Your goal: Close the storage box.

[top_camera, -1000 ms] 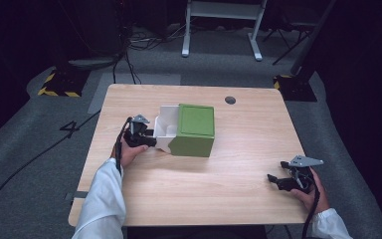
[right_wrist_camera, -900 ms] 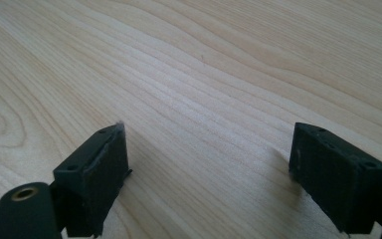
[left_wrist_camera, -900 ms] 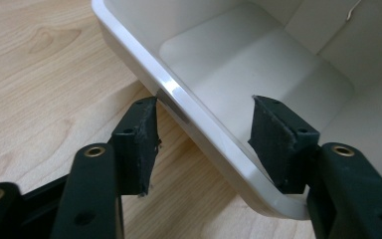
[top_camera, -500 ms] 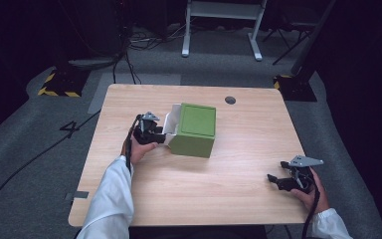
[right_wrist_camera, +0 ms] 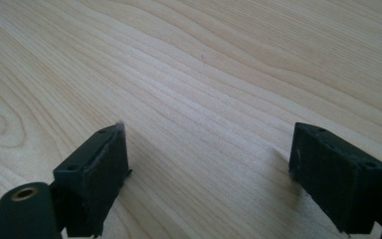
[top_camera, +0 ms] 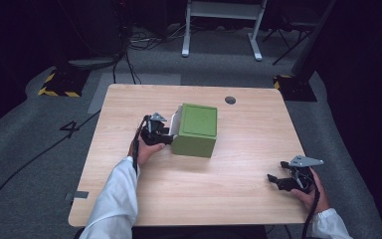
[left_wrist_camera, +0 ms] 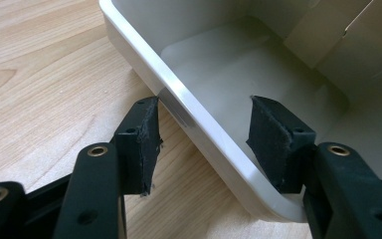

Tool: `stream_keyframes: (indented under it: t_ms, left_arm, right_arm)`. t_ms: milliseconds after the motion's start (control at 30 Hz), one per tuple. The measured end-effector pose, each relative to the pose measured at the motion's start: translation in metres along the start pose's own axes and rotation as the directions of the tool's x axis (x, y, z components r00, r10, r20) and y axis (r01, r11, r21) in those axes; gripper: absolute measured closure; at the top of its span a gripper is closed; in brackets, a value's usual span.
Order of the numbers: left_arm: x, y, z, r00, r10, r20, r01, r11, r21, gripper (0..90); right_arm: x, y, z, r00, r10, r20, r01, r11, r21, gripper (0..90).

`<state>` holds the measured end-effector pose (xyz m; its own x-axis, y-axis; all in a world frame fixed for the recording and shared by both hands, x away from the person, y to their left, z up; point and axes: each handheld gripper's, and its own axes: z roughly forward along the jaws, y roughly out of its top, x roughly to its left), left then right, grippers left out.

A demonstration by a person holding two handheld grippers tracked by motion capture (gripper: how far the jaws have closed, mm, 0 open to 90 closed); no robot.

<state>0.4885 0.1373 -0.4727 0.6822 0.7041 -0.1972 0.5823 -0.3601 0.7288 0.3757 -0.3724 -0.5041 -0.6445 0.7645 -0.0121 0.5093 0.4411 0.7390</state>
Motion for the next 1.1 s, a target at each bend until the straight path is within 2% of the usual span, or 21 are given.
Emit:
stream_keyframes:
  t_ms: [233,400,800,867,1000,1100]
  left_arm:
    - [-0.002,0.002,0.004,1.0000,0.005,0.005,-0.005,1.0000,0.004,43.4]
    - [-0.004,0.004,0.000,0.9986,0.047,-0.024,-0.046,0.9988,0.014,42.1]
    - [-0.006,0.006,-0.014,0.9936,0.092,-0.064,-0.091,0.9956,0.019,39.4]
    - [-0.007,0.007,-0.018,0.9900,0.115,-0.081,-0.113,0.9932,0.027,38.0]
    - [-0.008,0.007,-0.023,0.9861,0.128,-0.106,-0.126,0.9917,0.024,34.4]
    - [-0.011,0.007,-0.028,0.9739,0.168,-0.153,-0.163,0.9857,0.043,32.7]
  right_arm:
    - [0.000,0.000,0.000,1.0000,-0.002,0.002,0.002,1.000,0.000,15.4]
    - [0.000,0.000,0.000,1.0000,-0.001,0.000,0.001,1.000,0.000,15.4]
    - [0.000,0.000,0.000,1.0000,-0.002,0.002,0.002,1.000,0.001,15.4]
    - [0.000,0.000,0.000,1.0000,0.000,0.000,0.000,1.000,0.001,15.4]
    - [0.000,0.000,0.000,1.0000,0.000,0.000,0.000,1.000,0.001,15.4]
    - [0.000,0.000,0.000,1.0000,0.000,0.000,0.000,1.000,0.001,15.4]
